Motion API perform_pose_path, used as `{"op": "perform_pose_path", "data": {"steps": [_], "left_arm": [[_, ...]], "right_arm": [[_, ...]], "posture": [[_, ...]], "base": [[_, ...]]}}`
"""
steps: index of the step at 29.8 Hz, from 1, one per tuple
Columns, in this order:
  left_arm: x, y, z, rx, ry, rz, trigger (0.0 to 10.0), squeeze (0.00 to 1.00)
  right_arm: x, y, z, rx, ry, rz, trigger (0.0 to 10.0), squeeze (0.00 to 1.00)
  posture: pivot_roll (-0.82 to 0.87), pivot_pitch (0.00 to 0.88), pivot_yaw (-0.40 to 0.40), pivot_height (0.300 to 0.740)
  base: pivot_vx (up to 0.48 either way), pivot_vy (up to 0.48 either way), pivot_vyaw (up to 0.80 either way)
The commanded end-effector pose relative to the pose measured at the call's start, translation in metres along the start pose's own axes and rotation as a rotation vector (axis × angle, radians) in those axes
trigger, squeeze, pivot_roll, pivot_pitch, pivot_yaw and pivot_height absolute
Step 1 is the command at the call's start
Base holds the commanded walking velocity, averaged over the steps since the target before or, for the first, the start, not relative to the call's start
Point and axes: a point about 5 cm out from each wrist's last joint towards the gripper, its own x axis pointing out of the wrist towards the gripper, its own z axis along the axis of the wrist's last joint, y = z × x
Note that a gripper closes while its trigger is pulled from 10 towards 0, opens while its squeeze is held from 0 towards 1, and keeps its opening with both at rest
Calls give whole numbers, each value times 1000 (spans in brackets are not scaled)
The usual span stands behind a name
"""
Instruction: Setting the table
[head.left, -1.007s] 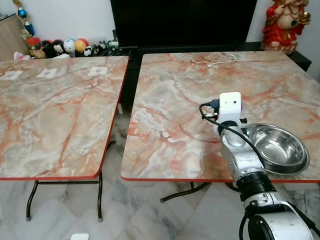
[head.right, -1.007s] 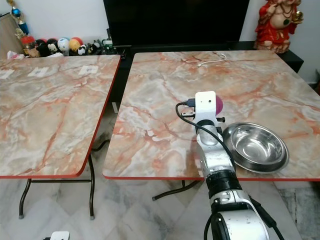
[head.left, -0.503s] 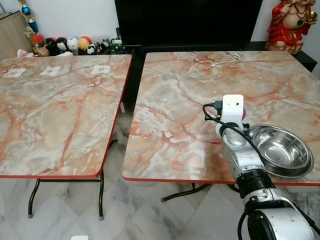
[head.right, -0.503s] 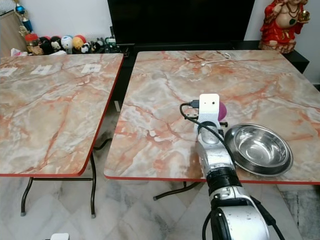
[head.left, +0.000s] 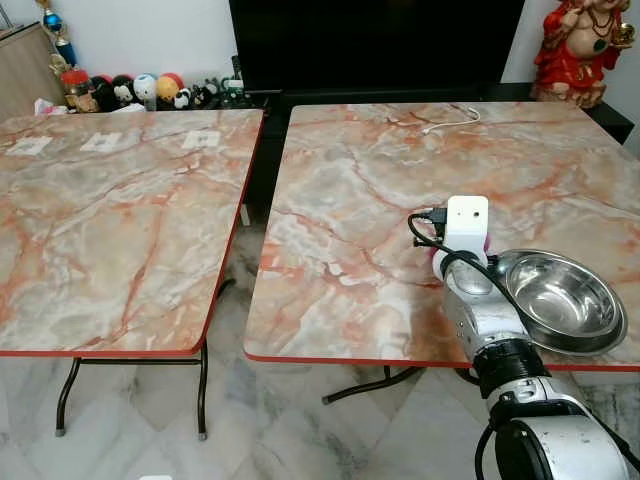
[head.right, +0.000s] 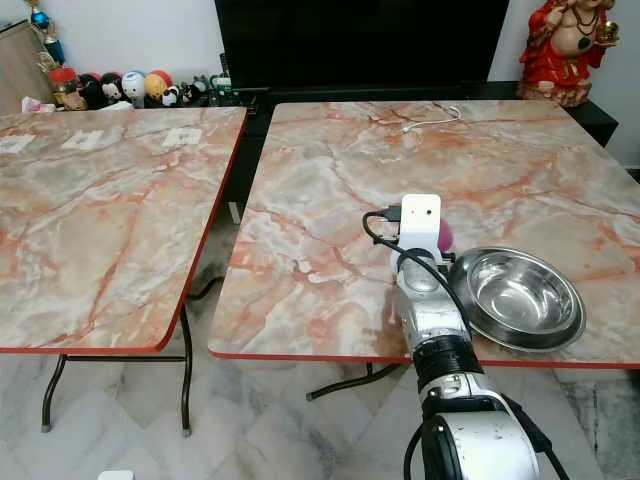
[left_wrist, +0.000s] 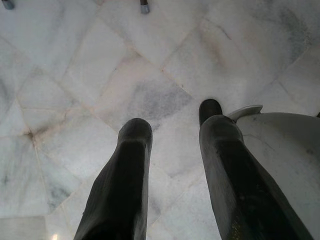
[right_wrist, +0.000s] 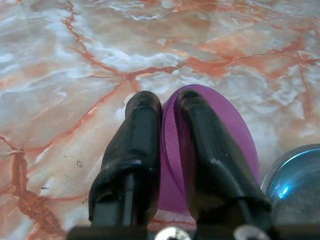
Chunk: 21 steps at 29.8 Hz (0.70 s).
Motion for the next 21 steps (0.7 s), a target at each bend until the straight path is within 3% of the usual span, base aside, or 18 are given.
{"op": "perform_pose_path", "data": {"steps": [1, 3, 5, 6, 7, 21], "left_arm": [[-1, 5, -4, -10, 20, 12, 10000, 0], [-1, 5, -4, -12, 20, 11, 10000, 0], [-1, 5, -4, -11, 20, 10, 10000, 0], [-1, 5, -3, -11, 20, 10, 10000, 0], [-1, 4, -3, -11, 20, 10, 10000, 0], [-1, 4, -4, -7, 25, 8, 10000, 0]], "right_arm": [[1, 1, 2, 5, 11, -2, 10000, 506], [1, 1, 2, 3, 14, -3, 10000, 490], [1, 0, 2, 3, 15, -4, 10000, 341], [1, 0, 2, 2, 15, -5, 10000, 47], [1, 0, 2, 2, 16, -6, 10000, 0], [1, 6, -2, -53, 24, 48, 10000, 0]], "posture": [[-68, 0, 36, 740], [-68, 0, 35, 740], [-69, 0, 36, 740], [-69, 0, 36, 740], [-69, 0, 36, 740], [-67, 0, 33, 740]], "base": [[0, 0, 0], [0, 0, 0], [0, 0, 0], [0, 0, 0], [0, 0, 0], [0, 0, 0]]}}
